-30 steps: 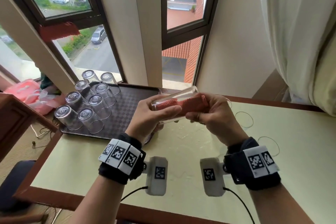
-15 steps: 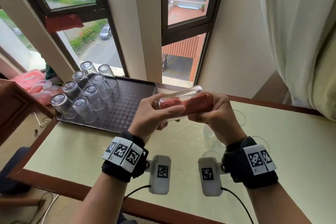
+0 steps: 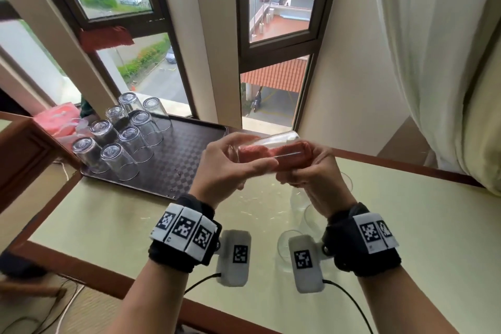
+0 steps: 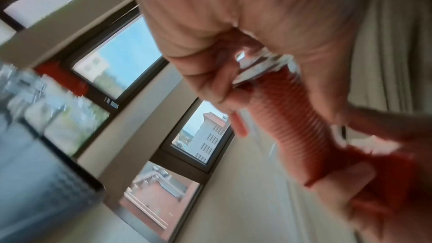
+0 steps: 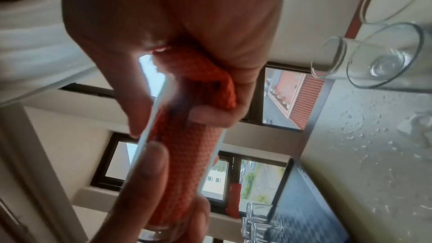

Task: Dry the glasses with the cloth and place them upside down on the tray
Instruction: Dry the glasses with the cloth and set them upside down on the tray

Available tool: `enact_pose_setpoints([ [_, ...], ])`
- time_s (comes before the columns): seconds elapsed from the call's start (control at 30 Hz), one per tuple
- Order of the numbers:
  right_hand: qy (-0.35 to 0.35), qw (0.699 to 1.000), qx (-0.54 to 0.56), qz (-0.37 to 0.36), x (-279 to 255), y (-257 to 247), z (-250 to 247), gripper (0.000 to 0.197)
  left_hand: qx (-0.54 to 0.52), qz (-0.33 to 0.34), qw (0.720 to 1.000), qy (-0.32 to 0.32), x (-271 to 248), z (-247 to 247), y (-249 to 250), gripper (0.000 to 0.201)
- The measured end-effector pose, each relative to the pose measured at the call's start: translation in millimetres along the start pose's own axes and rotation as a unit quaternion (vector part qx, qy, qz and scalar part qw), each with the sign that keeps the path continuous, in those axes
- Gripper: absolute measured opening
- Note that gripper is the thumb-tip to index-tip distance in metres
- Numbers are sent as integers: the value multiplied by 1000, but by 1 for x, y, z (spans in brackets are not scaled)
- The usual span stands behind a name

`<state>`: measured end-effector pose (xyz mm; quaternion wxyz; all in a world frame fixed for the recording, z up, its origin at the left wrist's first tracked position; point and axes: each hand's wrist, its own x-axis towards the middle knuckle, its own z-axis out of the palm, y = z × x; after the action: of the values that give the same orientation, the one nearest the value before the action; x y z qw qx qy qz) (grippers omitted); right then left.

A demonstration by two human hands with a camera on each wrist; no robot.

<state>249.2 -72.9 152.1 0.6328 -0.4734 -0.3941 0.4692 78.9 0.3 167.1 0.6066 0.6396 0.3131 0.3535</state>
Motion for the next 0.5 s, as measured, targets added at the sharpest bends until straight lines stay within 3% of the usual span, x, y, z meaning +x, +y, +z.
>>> enact_pose_setpoints([
  [0.13,-14,999,10,42,0,-3,-12,39,91,93,991,-34,-5,4,1,65],
  [0.2,8,1000,12,14,-1,-5,-10,30,51,43,997,-36,-4,3,-4,71],
  [0.27,22,999,18,-21,-1,-8,-4,26,-53,-62,996,-24,-1,4,-3,78],
  [0.33,19,999,19,-34,-1,-12,1,30,-67,-87,994,-6,3,0,-3,80],
  [0.43,-34,998,46,7,-1,-15,-2,29,28,23,999,-25,7,-9,5,71],
  [0.5,-58,995,56,51,-2,-14,-2,44,95,107,989,-47,8,-15,5,72],
])
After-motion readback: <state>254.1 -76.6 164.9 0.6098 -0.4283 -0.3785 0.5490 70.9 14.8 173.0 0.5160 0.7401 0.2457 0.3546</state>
